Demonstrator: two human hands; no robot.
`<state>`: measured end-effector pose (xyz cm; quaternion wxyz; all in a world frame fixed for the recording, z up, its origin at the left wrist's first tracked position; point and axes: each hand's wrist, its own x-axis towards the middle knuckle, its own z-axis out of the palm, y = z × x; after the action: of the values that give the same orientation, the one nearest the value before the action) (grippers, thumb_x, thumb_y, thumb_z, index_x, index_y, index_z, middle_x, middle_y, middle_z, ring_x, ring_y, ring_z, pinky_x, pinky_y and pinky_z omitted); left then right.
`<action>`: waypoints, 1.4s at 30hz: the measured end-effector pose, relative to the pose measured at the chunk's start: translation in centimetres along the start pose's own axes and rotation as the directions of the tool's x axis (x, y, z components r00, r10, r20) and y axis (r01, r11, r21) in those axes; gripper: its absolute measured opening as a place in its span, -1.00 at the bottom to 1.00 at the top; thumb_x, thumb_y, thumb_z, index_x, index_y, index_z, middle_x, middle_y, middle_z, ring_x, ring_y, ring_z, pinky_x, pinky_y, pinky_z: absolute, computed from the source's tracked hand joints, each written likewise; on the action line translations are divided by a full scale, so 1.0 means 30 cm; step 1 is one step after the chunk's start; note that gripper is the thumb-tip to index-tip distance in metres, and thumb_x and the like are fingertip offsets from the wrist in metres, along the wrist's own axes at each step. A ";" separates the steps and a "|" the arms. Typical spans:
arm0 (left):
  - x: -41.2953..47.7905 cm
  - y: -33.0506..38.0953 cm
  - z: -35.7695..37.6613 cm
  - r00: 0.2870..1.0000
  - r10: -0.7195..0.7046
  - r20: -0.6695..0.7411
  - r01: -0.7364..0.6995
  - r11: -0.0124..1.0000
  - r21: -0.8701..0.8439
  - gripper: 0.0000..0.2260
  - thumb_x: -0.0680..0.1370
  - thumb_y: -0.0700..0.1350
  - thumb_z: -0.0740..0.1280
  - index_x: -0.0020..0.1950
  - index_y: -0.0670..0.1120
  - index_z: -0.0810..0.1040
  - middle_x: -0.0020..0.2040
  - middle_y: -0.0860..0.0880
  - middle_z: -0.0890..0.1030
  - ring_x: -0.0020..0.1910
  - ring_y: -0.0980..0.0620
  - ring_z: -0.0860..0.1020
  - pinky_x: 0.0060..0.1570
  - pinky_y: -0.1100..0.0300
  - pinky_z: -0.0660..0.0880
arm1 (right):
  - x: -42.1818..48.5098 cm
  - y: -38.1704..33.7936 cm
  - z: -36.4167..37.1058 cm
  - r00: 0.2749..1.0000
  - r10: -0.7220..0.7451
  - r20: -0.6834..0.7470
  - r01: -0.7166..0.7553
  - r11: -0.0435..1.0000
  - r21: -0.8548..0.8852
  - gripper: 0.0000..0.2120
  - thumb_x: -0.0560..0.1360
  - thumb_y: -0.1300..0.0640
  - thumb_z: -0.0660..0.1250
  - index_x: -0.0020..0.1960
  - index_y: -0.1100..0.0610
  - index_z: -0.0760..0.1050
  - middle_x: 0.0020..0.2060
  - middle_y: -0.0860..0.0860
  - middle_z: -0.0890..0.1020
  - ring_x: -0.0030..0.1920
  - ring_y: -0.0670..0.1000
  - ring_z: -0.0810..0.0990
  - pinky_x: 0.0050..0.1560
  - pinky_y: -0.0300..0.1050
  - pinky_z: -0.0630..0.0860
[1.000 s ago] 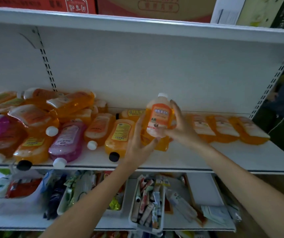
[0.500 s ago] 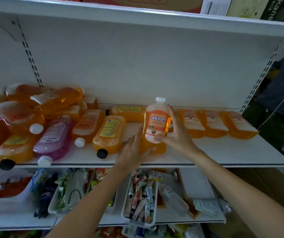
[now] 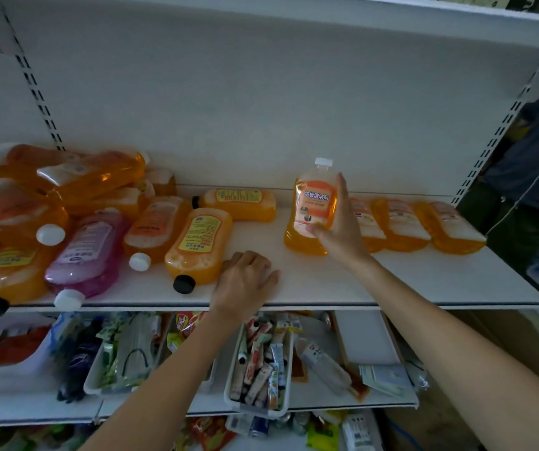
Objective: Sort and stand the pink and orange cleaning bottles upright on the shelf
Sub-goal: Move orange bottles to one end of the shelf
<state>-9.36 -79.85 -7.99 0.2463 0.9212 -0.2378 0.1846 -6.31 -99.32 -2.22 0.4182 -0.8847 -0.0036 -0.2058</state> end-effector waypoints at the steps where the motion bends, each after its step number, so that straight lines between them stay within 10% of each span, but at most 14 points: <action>1: 0.000 0.002 -0.002 1.000 -0.005 0.011 0.004 1.000 0.012 -0.56 0.46 0.13 0.07 -0.11 -0.16 0.60 -0.12 -0.12 0.61 -0.14 -0.17 0.55 -0.15 0.01 0.51 | 0.016 0.009 -0.003 1.000 0.013 -0.003 -0.013 1.000 -0.020 0.01 0.38 0.20 0.47 0.53 -0.02 -0.19 0.43 0.09 0.27 0.37 0.05 0.34 0.29 -0.07 0.36; 12: 0.002 0.008 -0.003 0.998 -0.035 0.043 0.033 0.999 0.043 -0.63 0.45 0.08 0.14 -0.07 -0.15 0.59 -0.08 -0.10 0.60 -0.10 -0.13 0.54 -0.12 0.03 0.48 | 0.135 0.068 -0.065 0.964 0.249 0.096 -0.218 0.943 -0.251 -0.06 0.42 -0.13 0.39 0.53 -0.02 -0.18 0.32 0.04 0.45 0.26 0.11 0.46 0.21 0.03 0.46; 19: 0.002 0.010 -0.002 0.997 -0.049 0.053 0.048 0.999 0.026 -0.69 0.45 0.03 0.22 0.00 -0.16 0.58 -0.02 -0.10 0.58 -0.03 -0.12 0.51 -0.05 0.06 0.42 | 0.164 0.063 -0.055 0.931 0.295 0.216 -0.163 0.864 -0.477 -0.40 0.53 -0.22 0.15 0.50 -0.12 0.05 0.42 0.09 0.33 0.42 0.21 0.24 0.41 0.15 0.15; 26: 0.001 0.006 -0.001 0.997 -0.038 0.067 0.036 0.999 0.028 -0.73 0.49 -0.01 0.32 0.10 -0.13 0.54 0.08 -0.07 0.54 0.09 -0.09 0.46 0.06 0.09 0.35 | 0.114 0.082 -0.053 0.969 0.201 0.142 -0.061 0.754 -0.655 -0.58 0.62 -0.12 0.00 0.42 -0.04 0.32 0.40 0.16 0.34 0.45 0.23 0.15 0.41 0.16 0.10; 35: 0.019 0.032 -0.074 0.945 -0.019 0.328 0.006 0.999 0.041 -0.68 0.54 -0.03 0.23 0.27 -0.09 0.42 0.27 -0.08 0.38 0.25 -0.07 0.31 0.19 0.09 0.31 | 0.073 -0.075 0.046 0.980 -0.154 0.123 0.193 0.876 -0.442 -0.63 0.53 0.13 0.26 0.31 0.22 0.41 0.23 0.14 0.52 0.26 0.17 0.43 0.24 0.02 0.37; 39: -0.025 -0.041 -0.200 0.958 0.236 0.164 -0.214 0.967 -0.137 -0.80 0.46 -0.17 0.23 0.02 -0.18 0.58 0.05 -0.11 0.56 0.02 -0.05 0.53 -0.04 0.11 0.49 | 0.073 -0.233 0.169 0.921 -0.294 0.254 0.368 0.871 -0.326 -0.57 0.53 0.12 0.28 0.38 0.16 0.36 0.32 0.08 0.45 0.33 0.08 0.35 0.29 -0.14 0.24; 42: -0.039 -0.167 -0.346 0.985 0.167 0.051 -0.162 0.984 -0.079 -0.75 0.42 -0.09 0.18 -0.04 -0.15 0.59 -0.02 -0.09 0.60 -0.06 -0.05 0.57 -0.11 0.25 0.42 | 0.066 -0.348 0.275 0.863 -0.355 0.358 0.459 0.849 -0.264 -0.57 0.52 0.08 0.32 0.36 0.13 0.39 0.29 0.07 0.48 0.31 0.08 0.40 0.27 -0.12 0.28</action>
<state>-9.98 -69.98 -1.95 0.2574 0.8935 -0.3269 0.1689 -3.37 -86.74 1.56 0.1998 -0.9424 -0.2201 -0.1532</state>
